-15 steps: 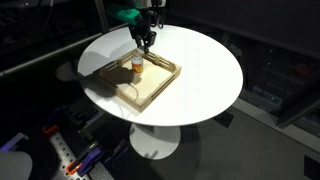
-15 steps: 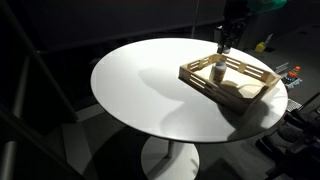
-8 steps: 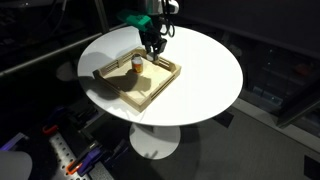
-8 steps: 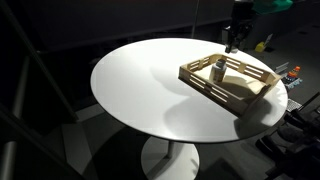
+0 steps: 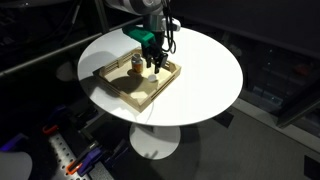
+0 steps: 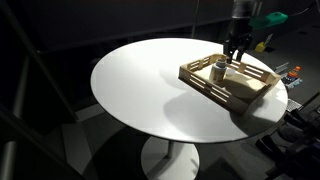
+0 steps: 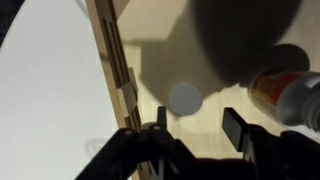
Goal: Take the lid off the white bottle
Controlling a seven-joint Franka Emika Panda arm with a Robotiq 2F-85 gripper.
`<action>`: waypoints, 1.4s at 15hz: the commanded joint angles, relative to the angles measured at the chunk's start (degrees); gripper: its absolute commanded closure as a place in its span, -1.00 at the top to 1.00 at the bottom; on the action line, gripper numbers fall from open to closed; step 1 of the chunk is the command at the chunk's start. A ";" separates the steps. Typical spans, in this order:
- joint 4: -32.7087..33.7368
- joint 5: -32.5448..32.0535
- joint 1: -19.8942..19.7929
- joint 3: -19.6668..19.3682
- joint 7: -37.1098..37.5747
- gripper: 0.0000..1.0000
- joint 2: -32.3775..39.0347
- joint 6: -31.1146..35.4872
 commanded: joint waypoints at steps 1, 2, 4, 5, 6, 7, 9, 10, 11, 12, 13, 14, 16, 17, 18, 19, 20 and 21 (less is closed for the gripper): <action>2.07 -0.29 -0.10 -0.01 0.65 0.80 0.41 -2.05; 1.74 -0.22 -0.07 0.13 0.44 0.93 -0.29 -1.88; 1.63 -0.13 0.05 0.37 0.16 1.00 -1.32 -2.24; 1.67 0.04 0.08 0.59 -0.17 1.00 -1.88 -2.98; 1.77 0.07 0.15 0.76 -0.29 1.00 -2.39 -3.76; 1.85 0.01 0.27 0.90 -0.21 1.00 -3.05 -4.91; 2.12 0.01 0.42 1.19 -0.32 1.00 -4.46 -7.69; 2.15 -0.10 0.50 1.33 -0.37 1.00 -5.31 -9.12; 2.18 -0.32 0.64 1.43 -0.32 1.00 -6.25 -10.59; 2.13 -0.60 0.74 1.52 -0.33 1.00 -7.34 -12.11; 2.14 -0.80 0.77 1.66 -0.53 1.00 -8.37 -13.53; 2.11 -0.76 0.79 1.76 -0.47 1.00 -9.44 -14.78; 1.73 -1.09 0.84 2.00 -0.62 1.00 -11.97 -16.45; 1.70 -1.21 0.85 2.13 -0.58 1.00 -12.94 -17.15; 1.77 -1.10 0.81 2.31 -0.74 1.00 -13.79 -17.80; 1.81 -1.06 0.79 2.48 -0.89 1.00 -14.56 -18.42; 1.84 -1.06 0.76 2.61 -0.96 1.00 -15.15 -18.83; 1.91 -0.88 0.71 2.76 -1.19 1.00 -15.60 -19.25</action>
